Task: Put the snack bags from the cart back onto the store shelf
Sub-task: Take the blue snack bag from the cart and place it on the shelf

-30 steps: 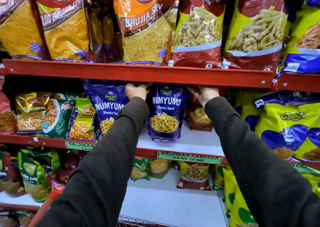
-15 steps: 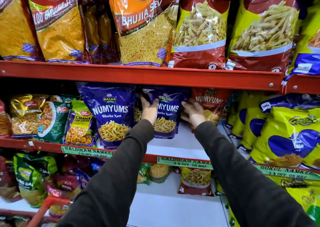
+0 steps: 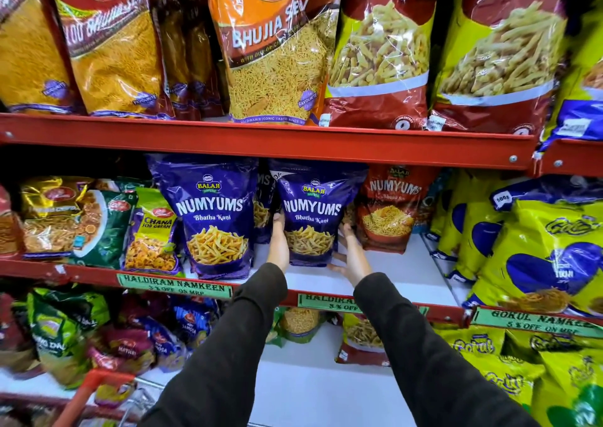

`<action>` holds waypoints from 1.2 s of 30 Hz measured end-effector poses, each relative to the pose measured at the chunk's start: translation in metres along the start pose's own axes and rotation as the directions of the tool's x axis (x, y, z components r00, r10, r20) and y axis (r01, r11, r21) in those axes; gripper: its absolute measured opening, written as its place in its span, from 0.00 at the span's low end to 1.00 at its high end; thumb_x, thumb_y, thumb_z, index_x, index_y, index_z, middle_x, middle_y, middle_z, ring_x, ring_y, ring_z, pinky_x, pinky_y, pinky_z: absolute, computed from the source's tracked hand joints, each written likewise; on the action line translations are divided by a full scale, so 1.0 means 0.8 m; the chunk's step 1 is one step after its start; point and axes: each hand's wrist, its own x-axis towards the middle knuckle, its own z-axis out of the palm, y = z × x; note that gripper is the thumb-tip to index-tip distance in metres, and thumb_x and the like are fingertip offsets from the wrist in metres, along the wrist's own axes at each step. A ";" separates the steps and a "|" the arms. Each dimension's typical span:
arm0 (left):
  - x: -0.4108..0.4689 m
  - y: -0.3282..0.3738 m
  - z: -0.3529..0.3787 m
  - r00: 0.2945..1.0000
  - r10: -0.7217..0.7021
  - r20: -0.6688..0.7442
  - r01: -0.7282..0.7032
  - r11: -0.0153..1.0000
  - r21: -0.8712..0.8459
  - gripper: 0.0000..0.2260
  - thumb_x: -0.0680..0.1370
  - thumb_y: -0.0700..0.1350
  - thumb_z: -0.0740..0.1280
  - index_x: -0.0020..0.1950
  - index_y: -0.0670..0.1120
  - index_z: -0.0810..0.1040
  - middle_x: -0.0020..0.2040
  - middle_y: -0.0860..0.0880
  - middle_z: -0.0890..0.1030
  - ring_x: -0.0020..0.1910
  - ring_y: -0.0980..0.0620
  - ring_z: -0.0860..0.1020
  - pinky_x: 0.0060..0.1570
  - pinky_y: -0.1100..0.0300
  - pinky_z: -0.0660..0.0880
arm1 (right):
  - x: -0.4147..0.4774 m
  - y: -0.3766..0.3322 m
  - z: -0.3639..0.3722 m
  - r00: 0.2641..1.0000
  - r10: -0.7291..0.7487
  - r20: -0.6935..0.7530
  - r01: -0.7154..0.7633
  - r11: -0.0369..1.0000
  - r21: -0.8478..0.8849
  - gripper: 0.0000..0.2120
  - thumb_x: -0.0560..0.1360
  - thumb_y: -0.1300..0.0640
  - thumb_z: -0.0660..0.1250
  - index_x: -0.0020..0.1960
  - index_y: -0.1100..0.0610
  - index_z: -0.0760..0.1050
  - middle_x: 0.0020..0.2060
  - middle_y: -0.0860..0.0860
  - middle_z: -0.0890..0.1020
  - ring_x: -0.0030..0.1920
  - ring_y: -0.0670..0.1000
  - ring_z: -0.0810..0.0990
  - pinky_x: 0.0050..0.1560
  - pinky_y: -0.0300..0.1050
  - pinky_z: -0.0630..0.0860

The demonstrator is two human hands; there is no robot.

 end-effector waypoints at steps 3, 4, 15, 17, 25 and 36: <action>-0.019 -0.008 -0.006 0.999 0.029 -0.015 -0.028 0.998 0.065 0.28 0.81 0.62 0.44 0.79 0.53 0.53 0.80 0.51 0.56 0.79 0.49 0.54 0.78 0.43 0.51 | -0.016 0.006 -0.002 1.000 -0.012 -0.012 0.011 0.999 -0.049 0.23 0.80 0.39 0.50 0.71 0.47 0.63 0.60 0.48 0.71 0.61 0.55 0.72 0.61 0.58 0.73; -0.025 -0.012 -0.009 0.999 0.031 -0.017 -0.029 0.996 0.082 0.28 0.80 0.63 0.44 0.79 0.54 0.52 0.80 0.51 0.55 0.79 0.49 0.54 0.78 0.42 0.51 | -0.022 0.009 -0.002 1.000 -0.018 -0.012 0.018 0.998 -0.061 0.21 0.80 0.39 0.50 0.69 0.46 0.64 0.58 0.47 0.73 0.58 0.54 0.74 0.59 0.57 0.74; -0.061 -0.013 -0.033 0.994 0.063 -0.088 -0.049 0.986 0.157 0.29 0.80 0.63 0.49 0.77 0.49 0.60 0.78 0.49 0.63 0.77 0.48 0.61 0.77 0.44 0.56 | -0.074 0.027 0.009 0.997 -0.058 -0.055 0.050 0.988 -0.146 0.18 0.77 0.35 0.53 0.61 0.42 0.68 0.47 0.40 0.77 0.49 0.52 0.78 0.41 0.48 0.78; -0.063 -0.012 -0.033 0.992 0.053 -0.113 -0.032 0.983 0.179 0.29 0.80 0.63 0.50 0.76 0.48 0.63 0.76 0.48 0.65 0.76 0.47 0.62 0.76 0.44 0.57 | -0.078 0.028 0.009 0.997 -0.055 -0.055 0.046 0.987 -0.156 0.19 0.77 0.36 0.53 0.62 0.44 0.68 0.47 0.41 0.77 0.49 0.52 0.78 0.44 0.49 0.79; -0.089 -0.016 -0.029 0.984 0.178 -0.006 -0.169 0.945 0.279 0.25 0.82 0.56 0.48 0.79 0.53 0.50 0.80 0.51 0.54 0.79 0.50 0.51 0.78 0.48 0.49 | -0.102 0.038 0.011 0.988 -0.155 -0.006 0.151 0.969 -0.194 0.19 0.80 0.44 0.55 0.70 0.47 0.65 0.63 0.48 0.73 0.56 0.49 0.77 0.52 0.49 0.77; -0.184 -0.129 -0.037 0.901 0.405 -0.157 -0.334 0.876 0.348 0.14 0.83 0.45 0.56 0.66 0.46 0.73 0.60 0.50 0.75 0.57 0.61 0.73 0.55 0.79 0.66 | -0.168 0.123 -0.051 0.925 -0.362 -0.117 0.293 0.874 -0.387 0.07 0.78 0.59 0.64 0.53 0.56 0.80 0.49 0.51 0.82 0.49 0.53 0.80 0.48 0.43 0.79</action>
